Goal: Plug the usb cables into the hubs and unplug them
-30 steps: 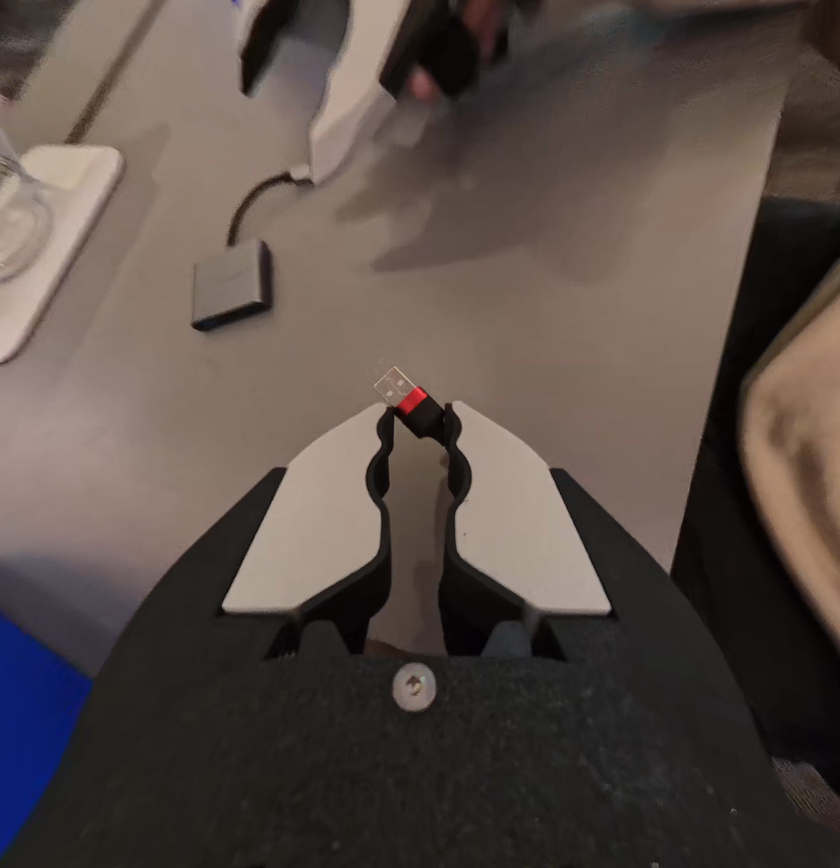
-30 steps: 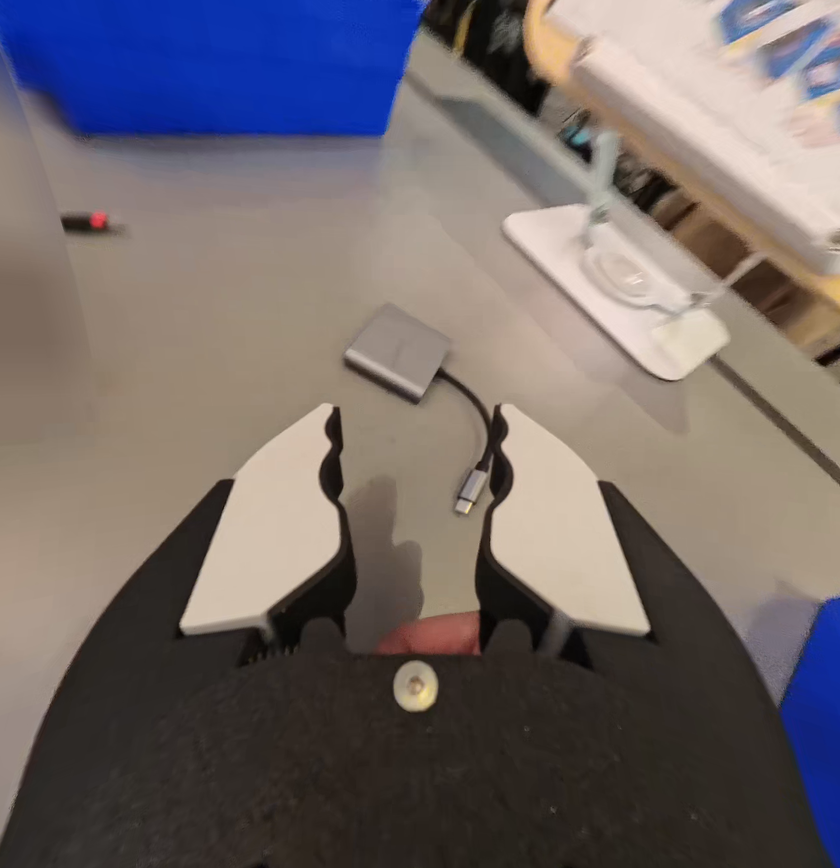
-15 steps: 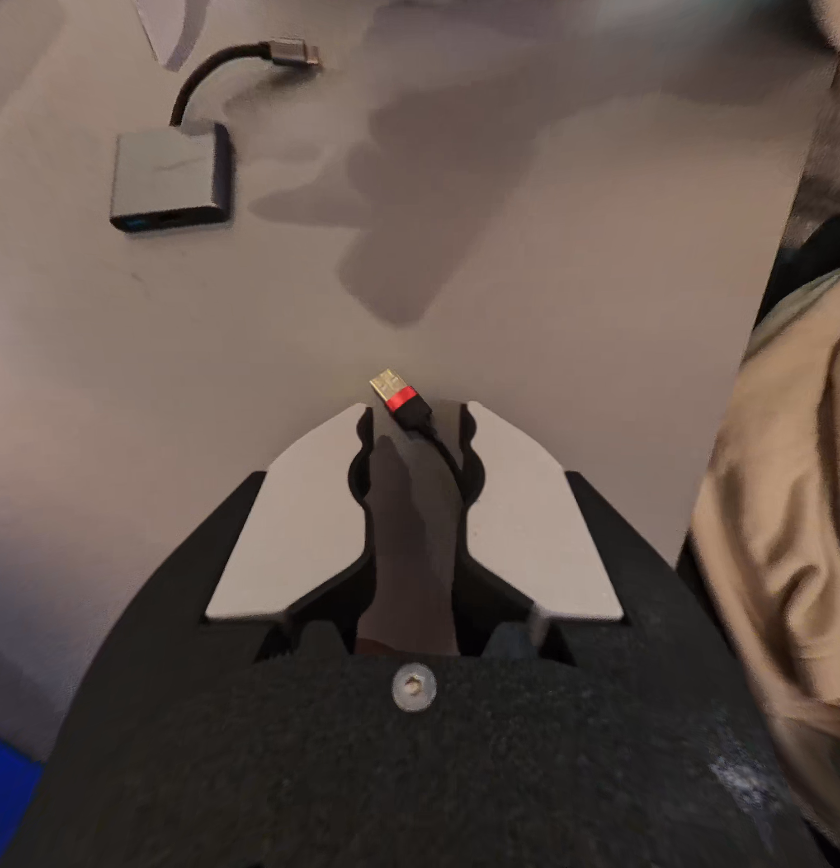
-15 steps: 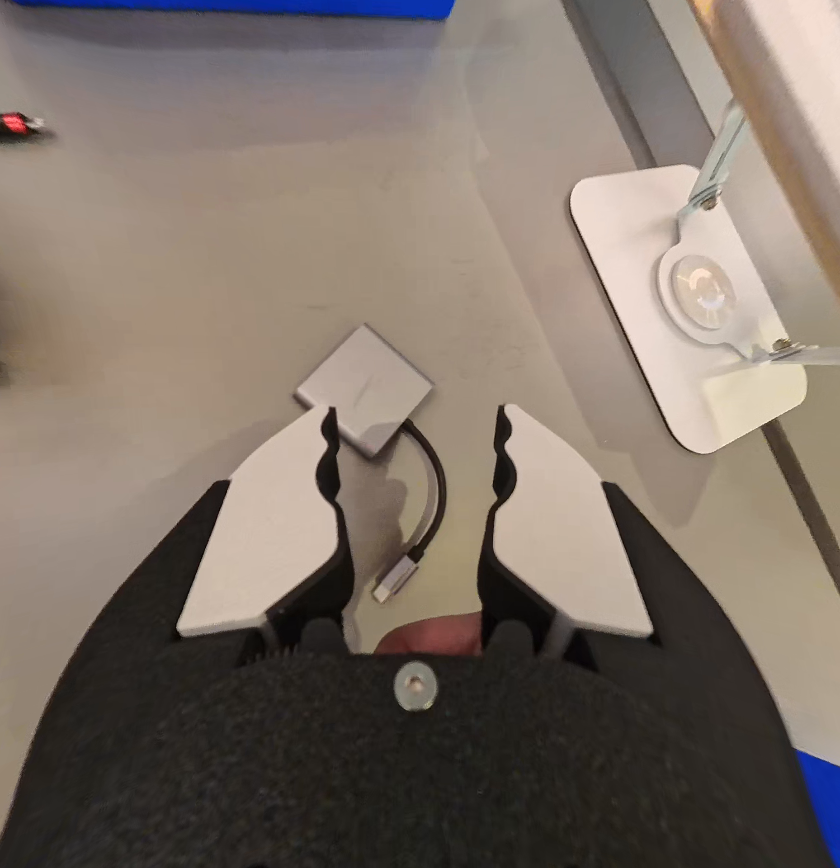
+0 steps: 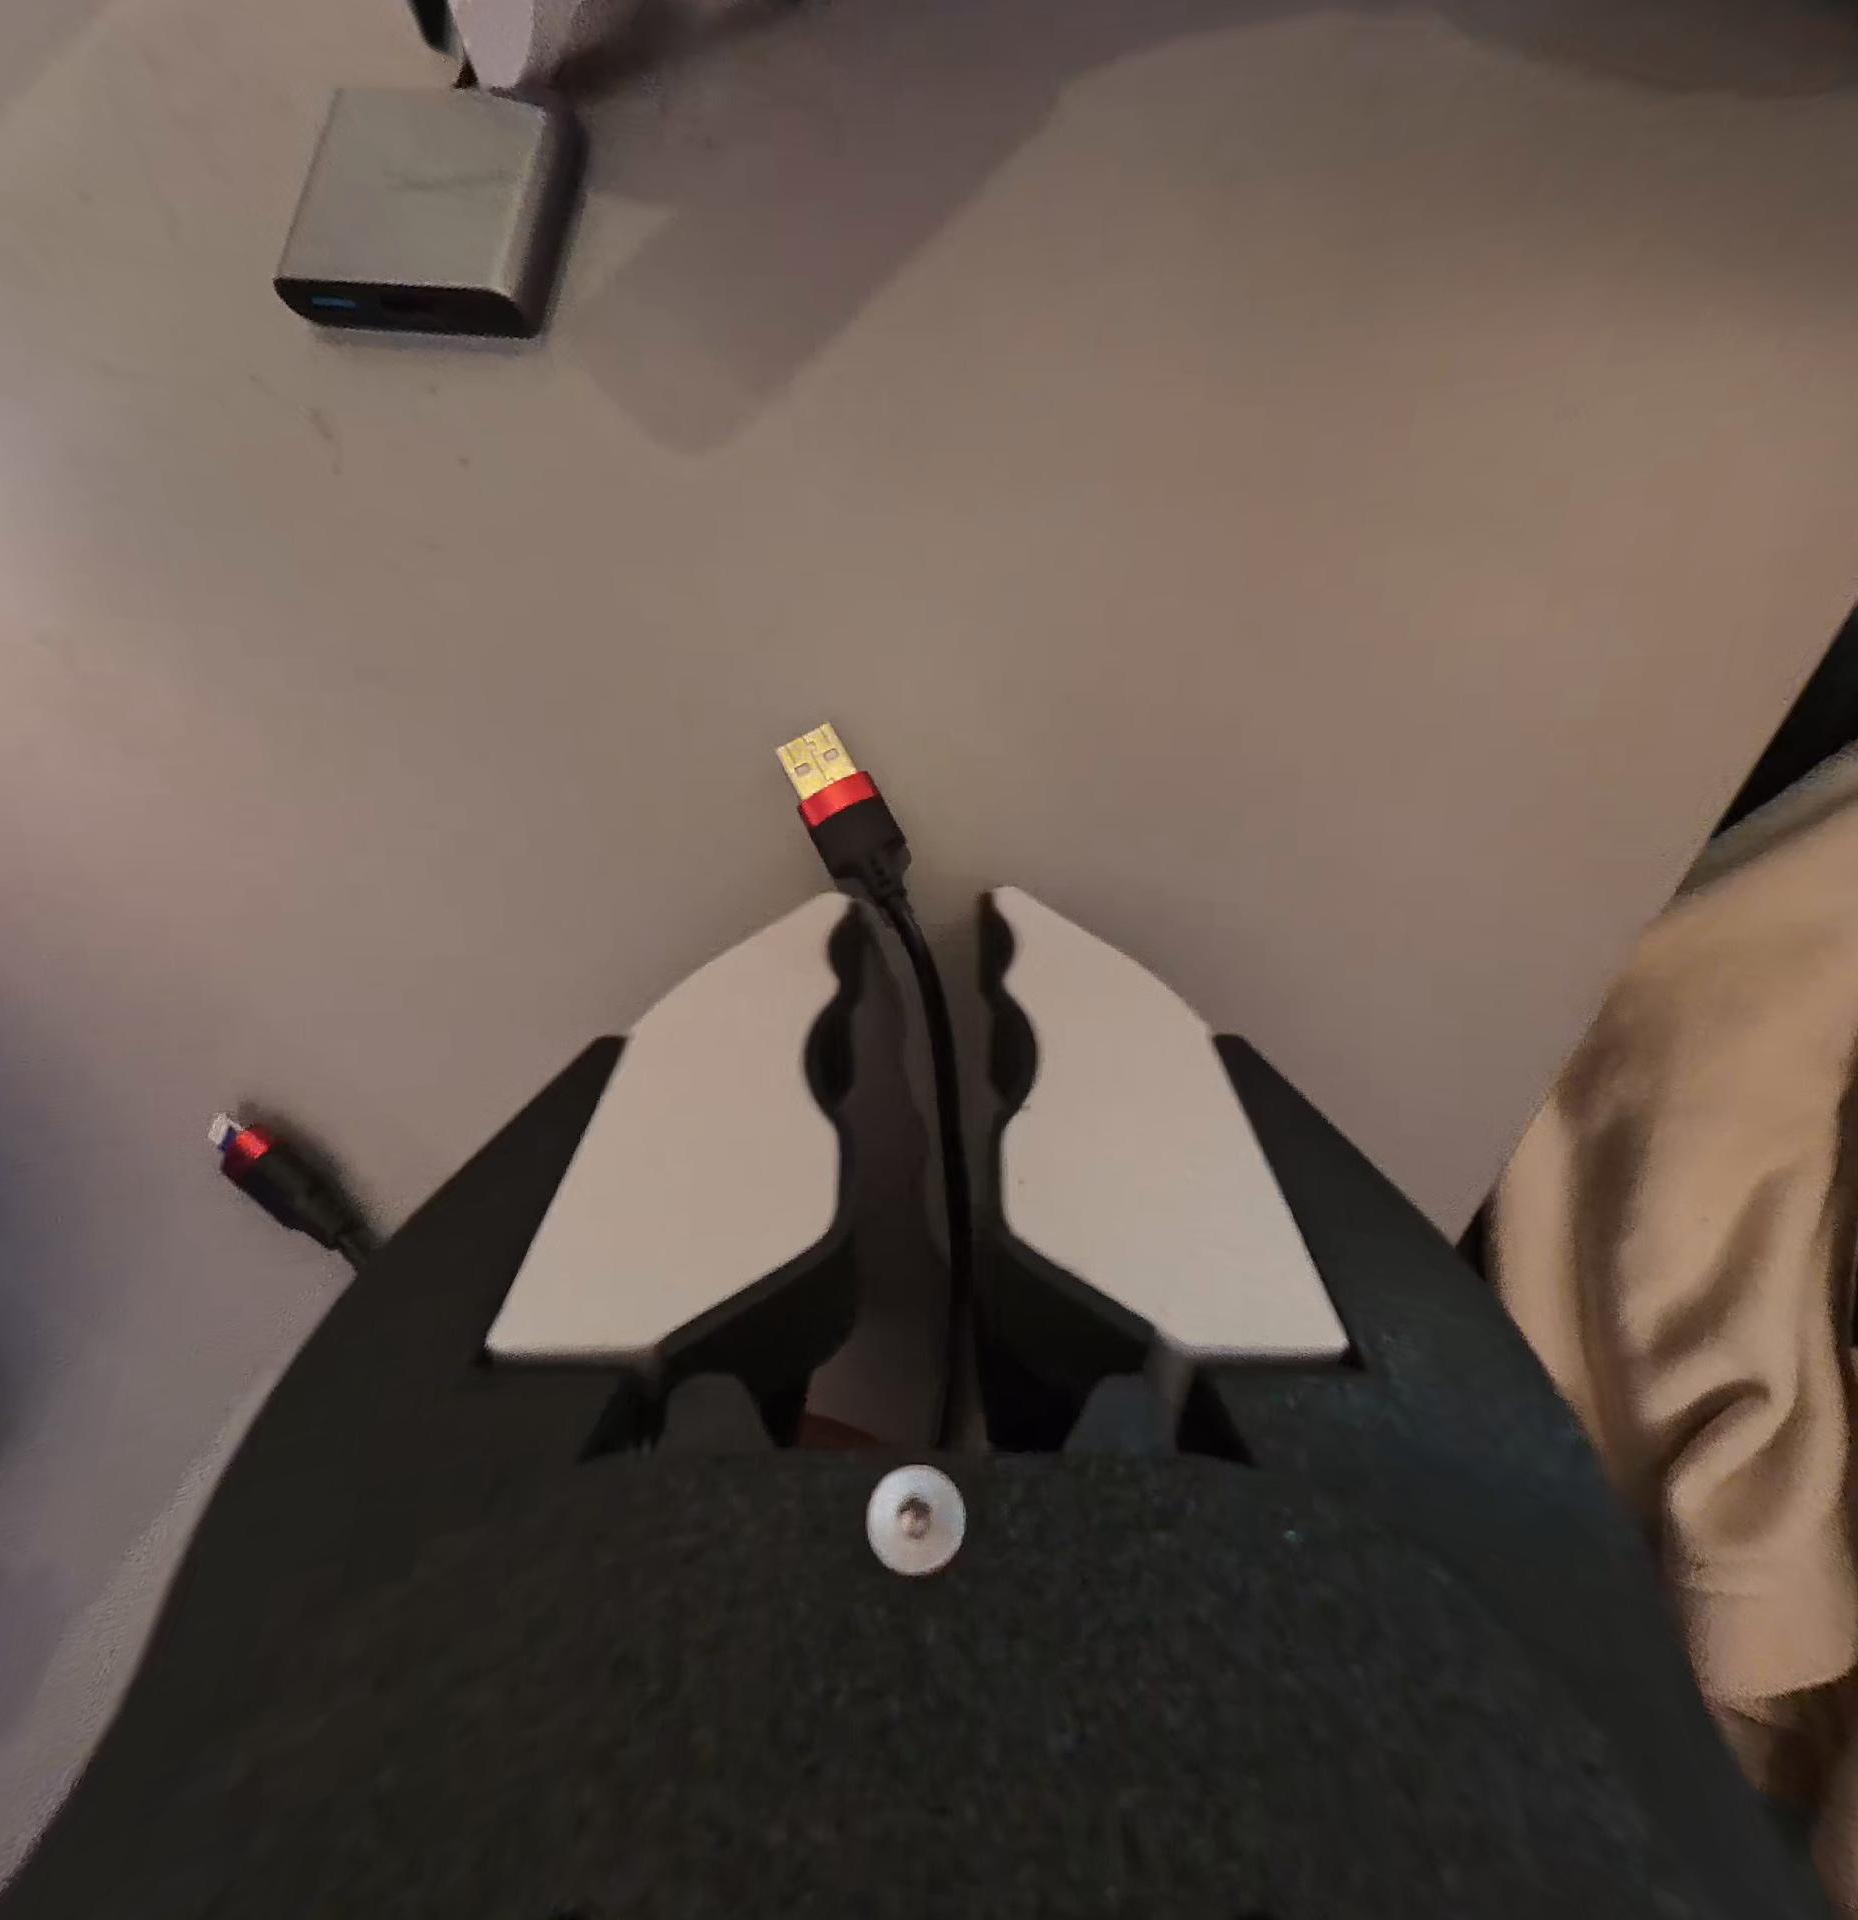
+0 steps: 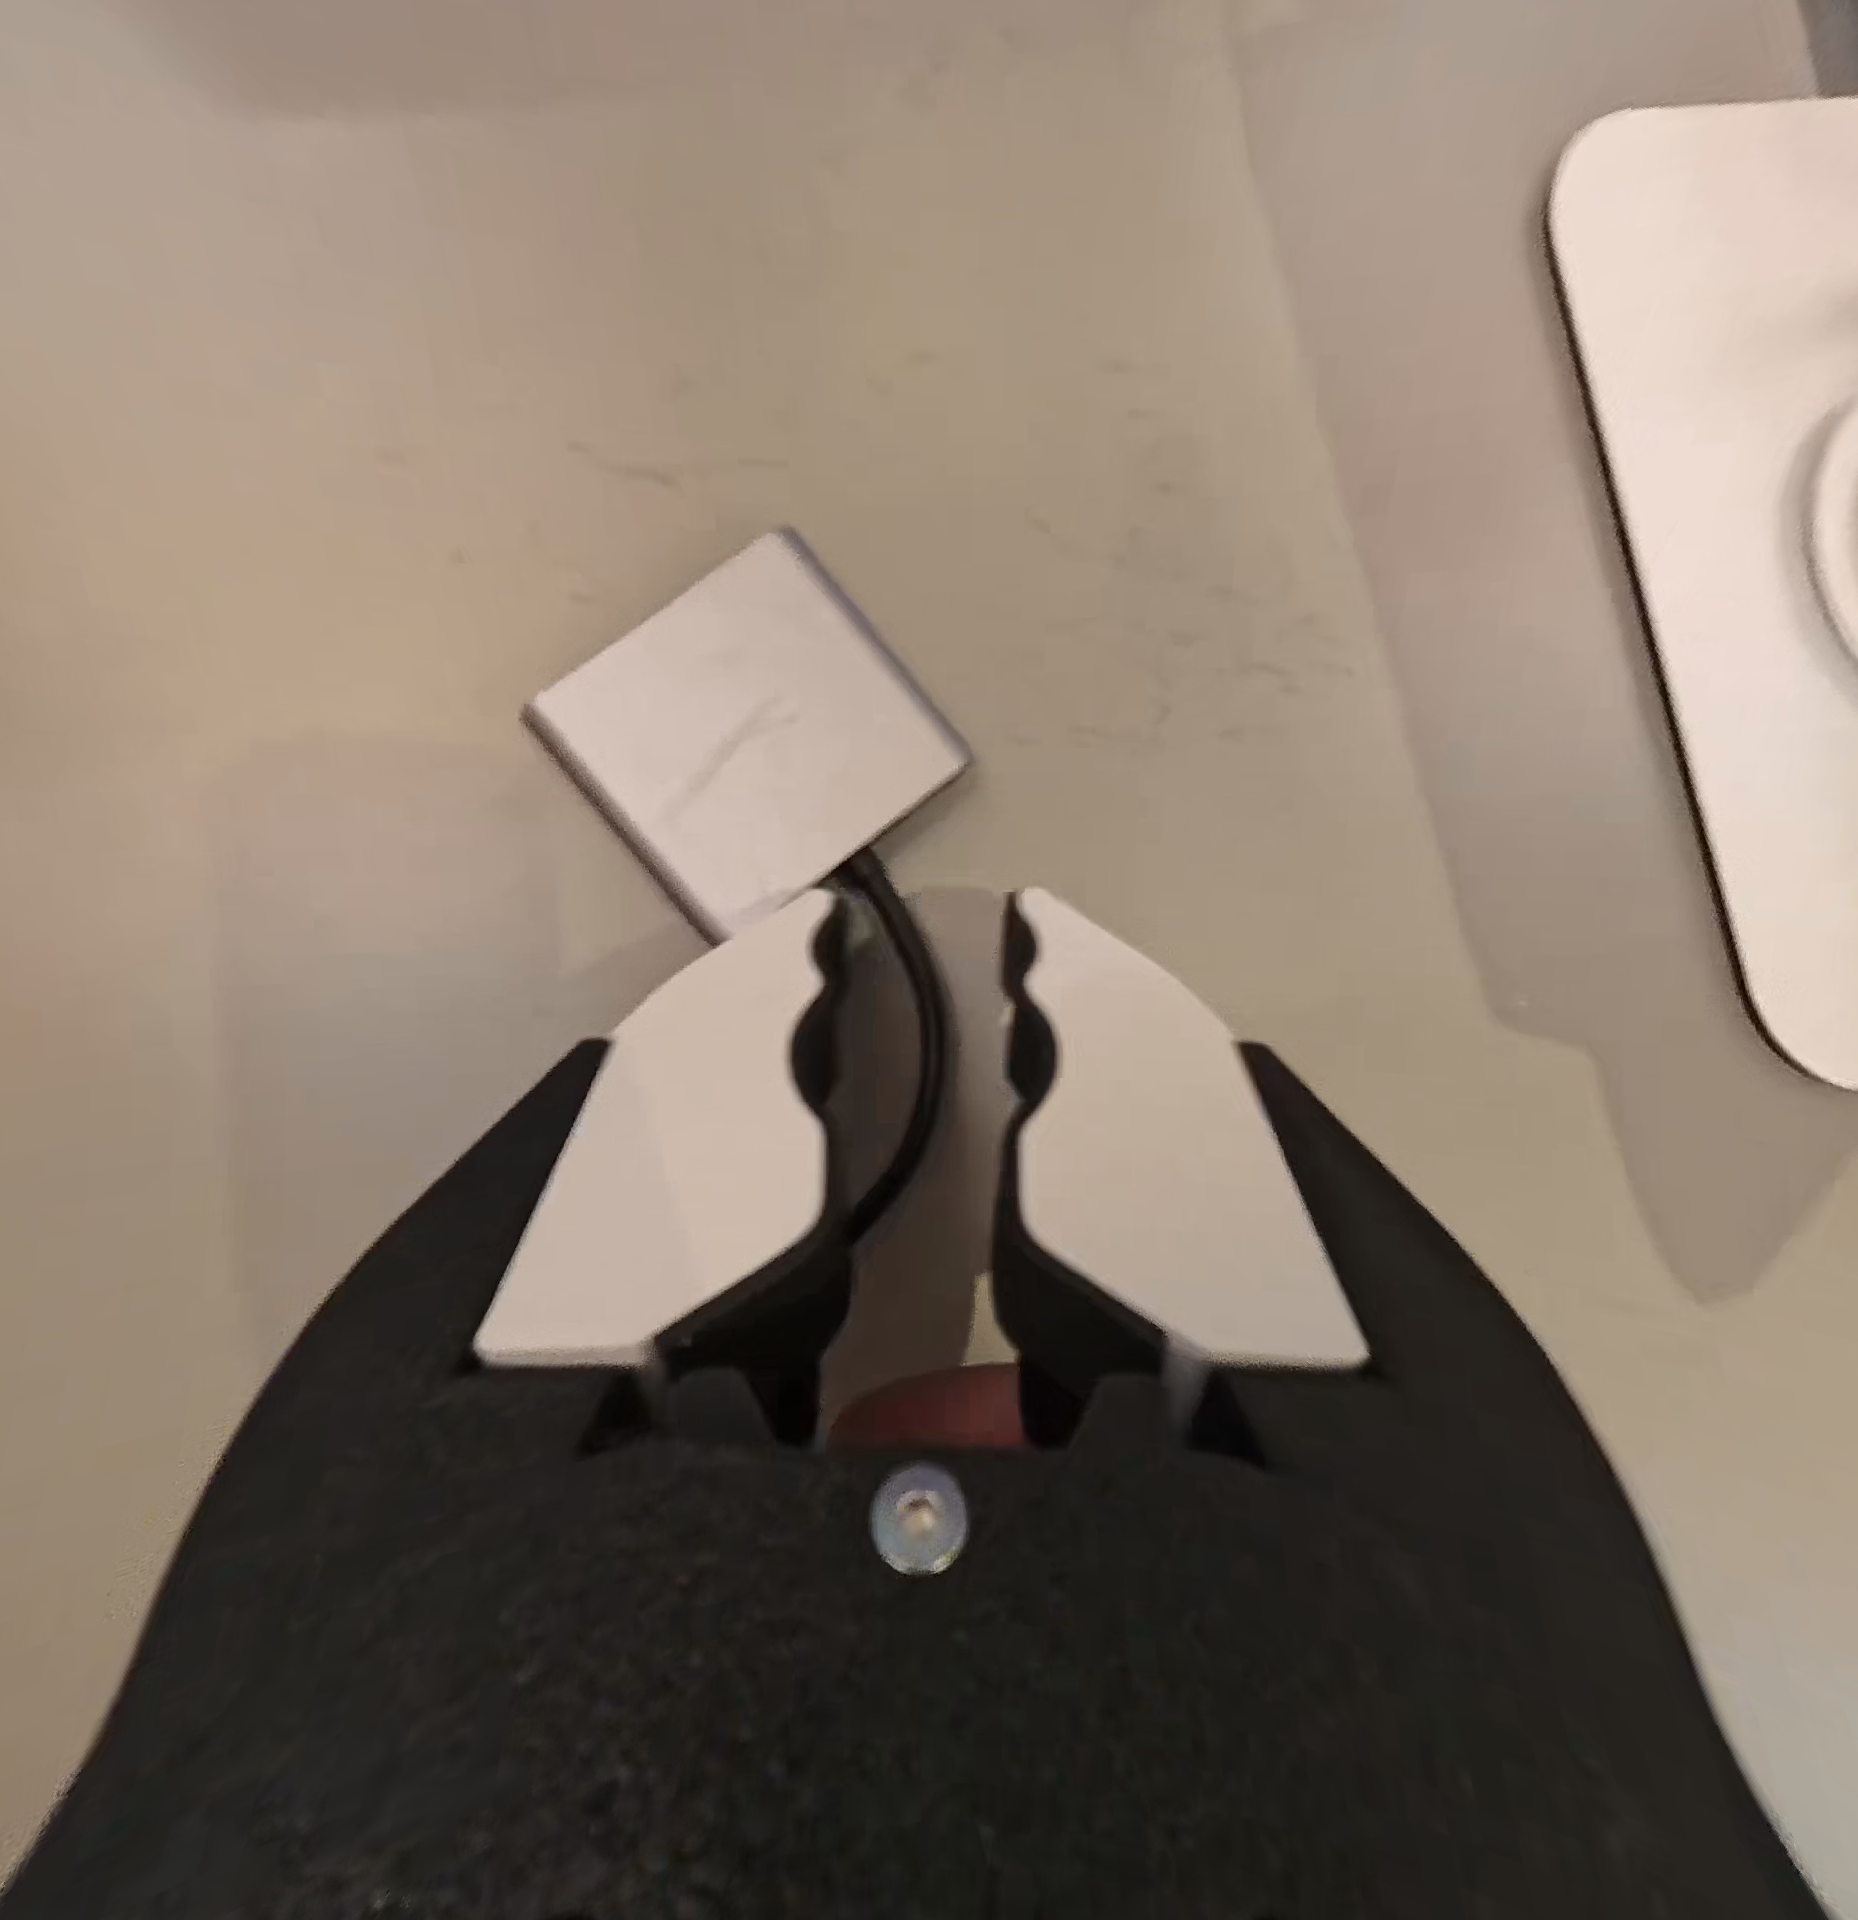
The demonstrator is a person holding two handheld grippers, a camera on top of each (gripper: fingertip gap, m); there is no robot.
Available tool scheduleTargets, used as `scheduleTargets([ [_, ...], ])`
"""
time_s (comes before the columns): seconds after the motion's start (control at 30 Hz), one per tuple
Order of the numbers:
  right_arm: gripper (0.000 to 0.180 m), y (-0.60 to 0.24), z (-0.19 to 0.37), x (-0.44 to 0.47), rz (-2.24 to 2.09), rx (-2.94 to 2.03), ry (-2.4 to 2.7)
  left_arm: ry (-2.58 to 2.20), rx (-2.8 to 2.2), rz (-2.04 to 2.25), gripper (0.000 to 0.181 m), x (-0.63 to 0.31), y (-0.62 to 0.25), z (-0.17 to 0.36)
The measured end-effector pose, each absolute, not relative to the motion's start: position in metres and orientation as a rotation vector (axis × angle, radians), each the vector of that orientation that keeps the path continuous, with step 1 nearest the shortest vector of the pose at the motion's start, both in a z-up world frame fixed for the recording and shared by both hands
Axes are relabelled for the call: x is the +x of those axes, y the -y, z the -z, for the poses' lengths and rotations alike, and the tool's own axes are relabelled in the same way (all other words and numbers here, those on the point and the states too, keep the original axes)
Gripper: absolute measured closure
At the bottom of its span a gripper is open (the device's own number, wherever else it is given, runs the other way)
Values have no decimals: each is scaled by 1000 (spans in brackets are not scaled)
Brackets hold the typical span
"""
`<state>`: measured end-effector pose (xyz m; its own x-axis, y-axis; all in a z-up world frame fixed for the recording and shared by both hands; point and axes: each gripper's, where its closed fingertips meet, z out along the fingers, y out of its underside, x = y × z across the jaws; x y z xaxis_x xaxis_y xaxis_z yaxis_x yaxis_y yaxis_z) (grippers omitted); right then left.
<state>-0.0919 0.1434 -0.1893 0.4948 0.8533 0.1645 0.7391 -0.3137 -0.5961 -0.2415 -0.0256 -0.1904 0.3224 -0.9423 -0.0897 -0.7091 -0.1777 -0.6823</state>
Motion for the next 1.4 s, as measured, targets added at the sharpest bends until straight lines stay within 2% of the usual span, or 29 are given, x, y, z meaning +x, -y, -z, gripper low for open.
scheduleTargets([
  [0.03,171,-139,191,-96,-276,-2111,1331,-1435,-1972,488,173,-241,24,191],
  [0.1,173,-135,192,-101,-336,-2101,1333,-1406,-2001,495,176,-242,19,192],
  [0.3,175,-107,178,-111,-408,-2001,1362,-1469,-1894,427,177,-249,14,188],
  [0.5,176,-69,130,-123,-593,-1813,1321,-1386,-1787,400,178,-253,-4,154],
  [0.67,176,-36,116,-129,-728,-1693,1392,-1420,-1756,424,178,-251,-9,137],
  [0.93,176,-21,127,-143,-555,-1631,1551,-1546,-1742,383,178,-240,-8,127],
  [1.4,176,-11,143,-152,-545,-1637,1639,-1592,-1759,414,178,-242,-11,137],
])
